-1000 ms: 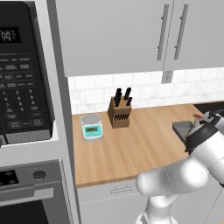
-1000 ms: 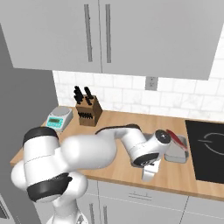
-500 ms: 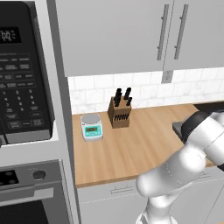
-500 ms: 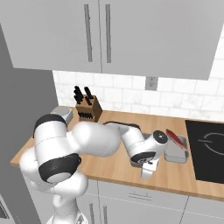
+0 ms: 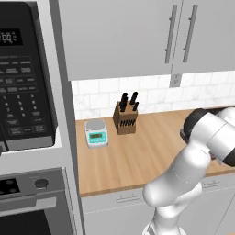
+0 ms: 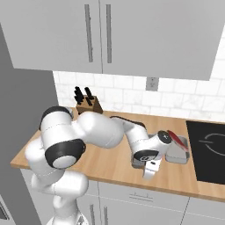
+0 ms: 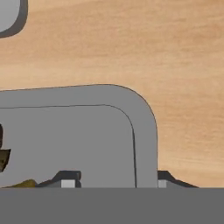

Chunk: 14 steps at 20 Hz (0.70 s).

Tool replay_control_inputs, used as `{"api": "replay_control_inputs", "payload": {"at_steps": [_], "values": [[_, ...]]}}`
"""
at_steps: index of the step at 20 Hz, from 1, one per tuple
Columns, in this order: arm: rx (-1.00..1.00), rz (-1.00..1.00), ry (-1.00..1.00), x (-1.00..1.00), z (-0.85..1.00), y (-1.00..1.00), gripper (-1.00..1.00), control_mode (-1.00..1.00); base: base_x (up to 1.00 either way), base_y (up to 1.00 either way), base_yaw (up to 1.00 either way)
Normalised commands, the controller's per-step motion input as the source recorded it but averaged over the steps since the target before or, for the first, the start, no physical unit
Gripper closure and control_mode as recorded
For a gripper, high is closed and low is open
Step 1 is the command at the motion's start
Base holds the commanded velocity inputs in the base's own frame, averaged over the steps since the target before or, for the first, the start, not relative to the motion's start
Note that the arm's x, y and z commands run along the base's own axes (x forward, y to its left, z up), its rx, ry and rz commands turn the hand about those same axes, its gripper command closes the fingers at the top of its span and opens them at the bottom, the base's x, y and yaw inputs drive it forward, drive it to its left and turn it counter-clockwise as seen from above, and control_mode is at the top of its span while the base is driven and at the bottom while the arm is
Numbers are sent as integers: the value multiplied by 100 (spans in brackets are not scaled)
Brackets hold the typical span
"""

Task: Take the meat container that has the steak and place it on the second highest rack of the freezer. Then take the vegetable container that has the mushroom and squash and place it on the highest rack of the freezer.

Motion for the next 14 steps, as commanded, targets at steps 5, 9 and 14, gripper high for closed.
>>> {"api": "replay_control_inputs", "payload": {"at_steps": [5, 9, 14], "values": [[0, 0, 0, 0, 0, 1, 100, -100, 0, 0, 0], [0, 0, -8, -6, 29, 19, 100, -100, 0, 0, 0], [-2, 0, -23, -13, 89, 38, 100, -100, 0, 0, 0]]}}
